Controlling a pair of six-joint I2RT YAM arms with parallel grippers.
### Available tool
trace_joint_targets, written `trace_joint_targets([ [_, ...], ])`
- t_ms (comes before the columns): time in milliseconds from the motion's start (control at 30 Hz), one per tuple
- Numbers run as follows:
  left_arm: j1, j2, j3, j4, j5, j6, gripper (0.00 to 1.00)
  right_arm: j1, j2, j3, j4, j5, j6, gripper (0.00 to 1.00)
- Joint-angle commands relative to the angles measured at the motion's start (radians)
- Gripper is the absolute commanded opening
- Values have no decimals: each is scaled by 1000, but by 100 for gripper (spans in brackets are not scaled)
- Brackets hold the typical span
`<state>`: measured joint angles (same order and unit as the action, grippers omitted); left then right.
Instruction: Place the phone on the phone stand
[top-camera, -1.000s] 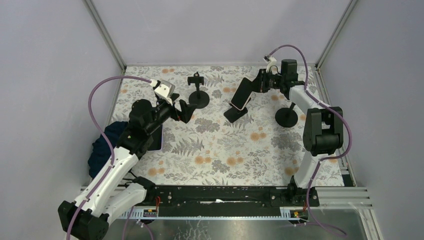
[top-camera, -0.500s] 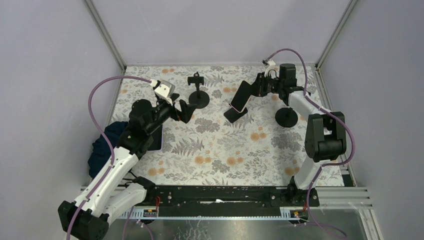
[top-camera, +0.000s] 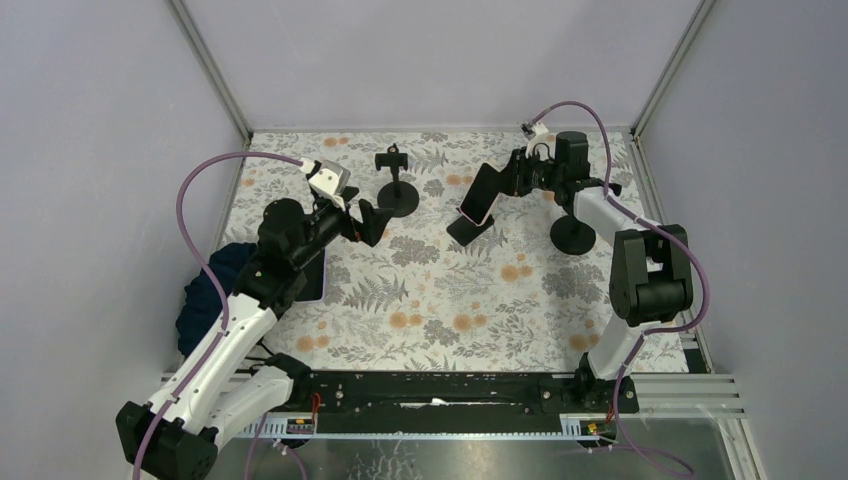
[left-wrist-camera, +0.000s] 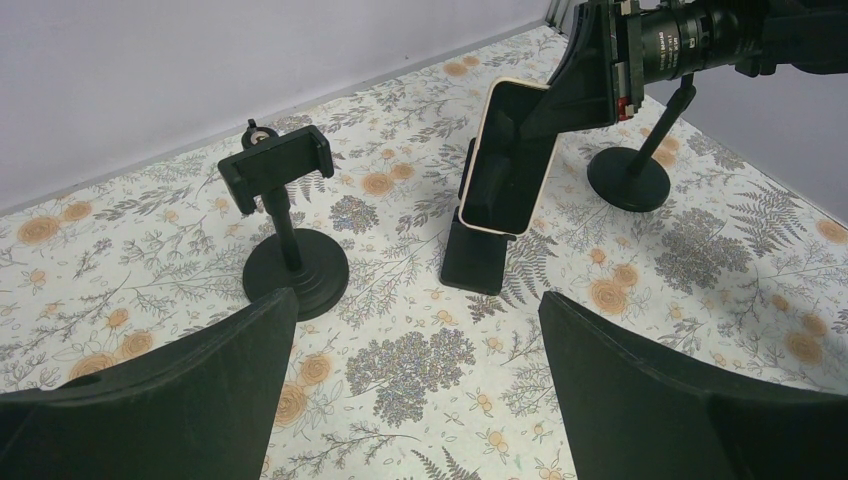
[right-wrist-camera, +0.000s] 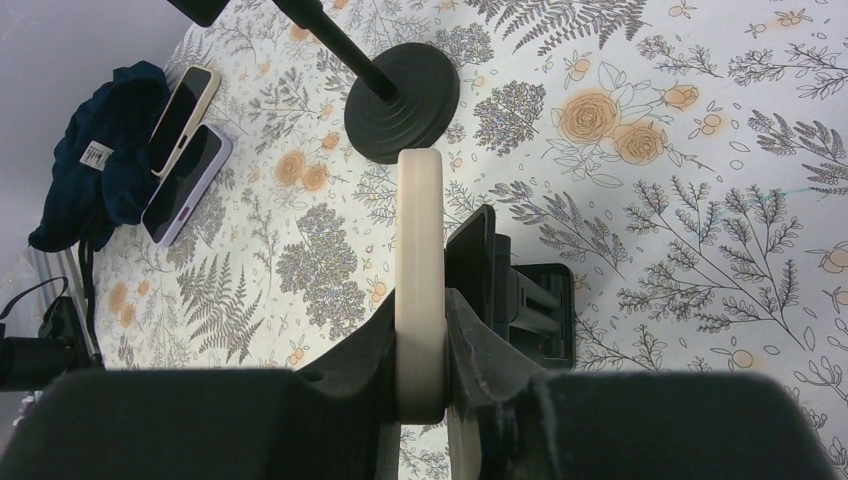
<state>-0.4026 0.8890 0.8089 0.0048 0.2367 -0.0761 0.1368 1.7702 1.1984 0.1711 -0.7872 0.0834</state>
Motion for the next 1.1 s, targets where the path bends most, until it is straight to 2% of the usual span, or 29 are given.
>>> trace_joint_targets([
  [0, 4, -11, -11, 9, 7, 12, 99, 23, -11, 10, -30, -8, -19, 21],
  [600, 4, -9, -11, 9, 10, 12, 99, 24, -51, 144, -137, -8, -49, 66],
  [767, 4, -9, -12, 9, 9, 12, 99, 24, -64, 200, -253, 38, -124, 79],
  [900, 4, -9, -12, 9, 10, 12, 99, 23, -82, 247, -332, 68, -185, 87],
  [1067, 5, -11, -13, 9, 10, 12, 99, 19, -114, 292, -412, 107, -255, 91],
])
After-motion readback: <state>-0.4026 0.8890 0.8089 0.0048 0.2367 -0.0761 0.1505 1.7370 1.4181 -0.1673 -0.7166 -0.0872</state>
